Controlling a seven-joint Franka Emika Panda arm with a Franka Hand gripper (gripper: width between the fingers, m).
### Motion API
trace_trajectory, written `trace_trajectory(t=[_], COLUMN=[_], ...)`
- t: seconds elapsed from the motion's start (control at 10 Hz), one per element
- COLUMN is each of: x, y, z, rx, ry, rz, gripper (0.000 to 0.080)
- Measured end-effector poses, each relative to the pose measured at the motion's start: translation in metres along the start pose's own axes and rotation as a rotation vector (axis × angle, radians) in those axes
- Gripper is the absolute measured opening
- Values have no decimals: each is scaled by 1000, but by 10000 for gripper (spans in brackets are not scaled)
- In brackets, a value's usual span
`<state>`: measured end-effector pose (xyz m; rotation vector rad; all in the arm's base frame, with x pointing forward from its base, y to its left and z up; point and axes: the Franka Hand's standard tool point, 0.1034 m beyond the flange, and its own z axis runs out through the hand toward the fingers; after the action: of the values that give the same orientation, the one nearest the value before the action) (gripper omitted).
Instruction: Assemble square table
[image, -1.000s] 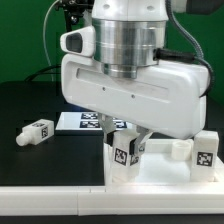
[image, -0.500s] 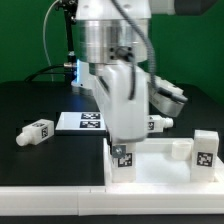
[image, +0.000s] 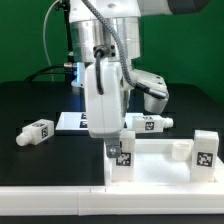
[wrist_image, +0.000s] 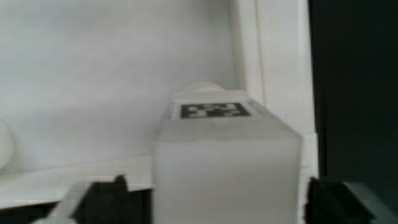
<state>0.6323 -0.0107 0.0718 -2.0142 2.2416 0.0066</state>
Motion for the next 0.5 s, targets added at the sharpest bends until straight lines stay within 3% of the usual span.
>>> trace_trajectory(t=[0.1, 0.3, 0.5], x=[-14, -30, -24], y=[3, 3, 3], z=[-1, -1, -1], rx=[-7, 5, 1], ry=[6, 30, 34], rz=[-111, -454, -547], gripper=[605, 636, 646])
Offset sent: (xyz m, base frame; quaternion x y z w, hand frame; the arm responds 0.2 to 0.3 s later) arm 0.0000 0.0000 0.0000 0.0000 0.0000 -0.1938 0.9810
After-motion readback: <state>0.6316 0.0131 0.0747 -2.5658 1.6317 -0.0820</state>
